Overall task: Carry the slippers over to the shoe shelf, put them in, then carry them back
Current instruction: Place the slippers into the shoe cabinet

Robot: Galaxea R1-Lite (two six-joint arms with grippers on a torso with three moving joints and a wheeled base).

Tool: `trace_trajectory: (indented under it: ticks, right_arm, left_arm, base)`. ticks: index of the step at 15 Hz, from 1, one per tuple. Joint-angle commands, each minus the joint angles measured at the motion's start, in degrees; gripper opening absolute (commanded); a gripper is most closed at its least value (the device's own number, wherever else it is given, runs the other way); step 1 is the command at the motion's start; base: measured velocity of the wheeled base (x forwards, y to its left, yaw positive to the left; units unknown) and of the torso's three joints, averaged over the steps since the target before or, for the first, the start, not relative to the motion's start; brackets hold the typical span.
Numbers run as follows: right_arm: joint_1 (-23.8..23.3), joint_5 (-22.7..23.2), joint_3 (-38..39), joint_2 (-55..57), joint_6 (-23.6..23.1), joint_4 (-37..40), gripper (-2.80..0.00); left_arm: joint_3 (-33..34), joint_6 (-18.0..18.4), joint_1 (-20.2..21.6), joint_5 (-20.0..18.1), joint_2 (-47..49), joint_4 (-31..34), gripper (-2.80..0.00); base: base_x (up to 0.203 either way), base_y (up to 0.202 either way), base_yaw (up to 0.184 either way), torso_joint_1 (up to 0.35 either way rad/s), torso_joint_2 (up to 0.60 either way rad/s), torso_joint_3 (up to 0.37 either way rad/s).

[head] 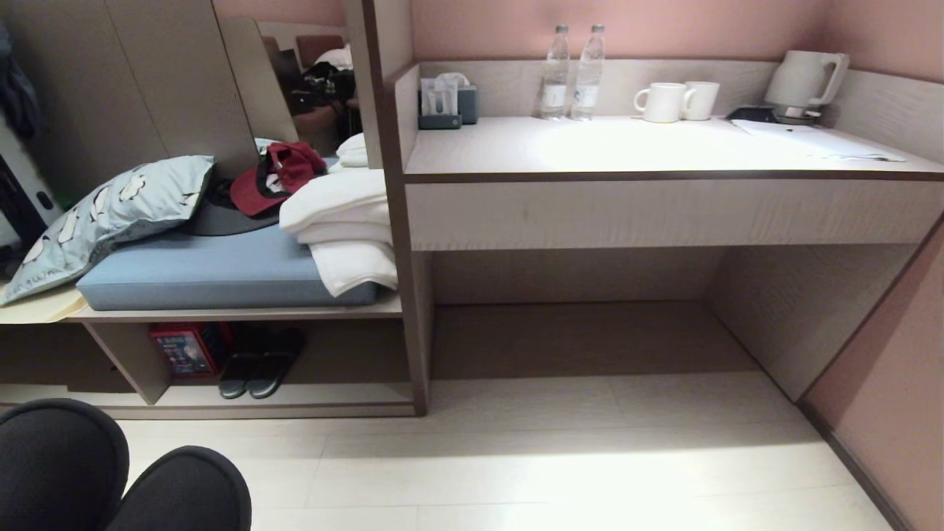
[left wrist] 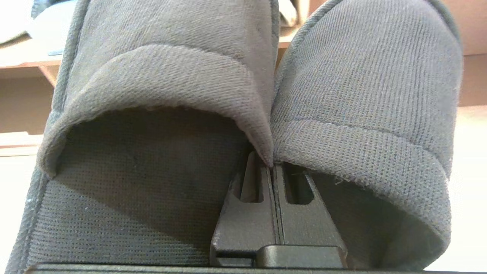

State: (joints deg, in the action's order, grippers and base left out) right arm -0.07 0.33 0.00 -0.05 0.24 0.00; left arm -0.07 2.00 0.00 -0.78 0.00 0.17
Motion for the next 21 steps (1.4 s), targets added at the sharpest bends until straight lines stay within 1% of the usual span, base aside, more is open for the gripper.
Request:
trace_trajectory:
  ticks: [1,13,21]
  right_arm:
    - [-0.01,0.02,0.00,-0.04,0.02,0.00,-2.80]
    - [-0.01,0.02,0.00,-0.04,0.02,0.00,-2.80]
    - [0.07,0.02,0.00,-0.04,0.02,0.00,-2.80]
  left_arm:
    - [-0.01,0.02,0.00,-0.01,0.00,0.01,-2.80]
    - [-0.01,-0.24,0.00,-0.01,0.08,0.09,-2.80]
    - [-0.01,-0.24,0.00,-0.01,0.00,0.09,-2.80]
  base:
    - [0.000,0.196,-0.003,0.003,0.00,0.002]
    - [0.000,0.191,-0.002,0.004,0.00,0.002]
    - [0.000,0.011,0.000,0.000,0.00,0.001]
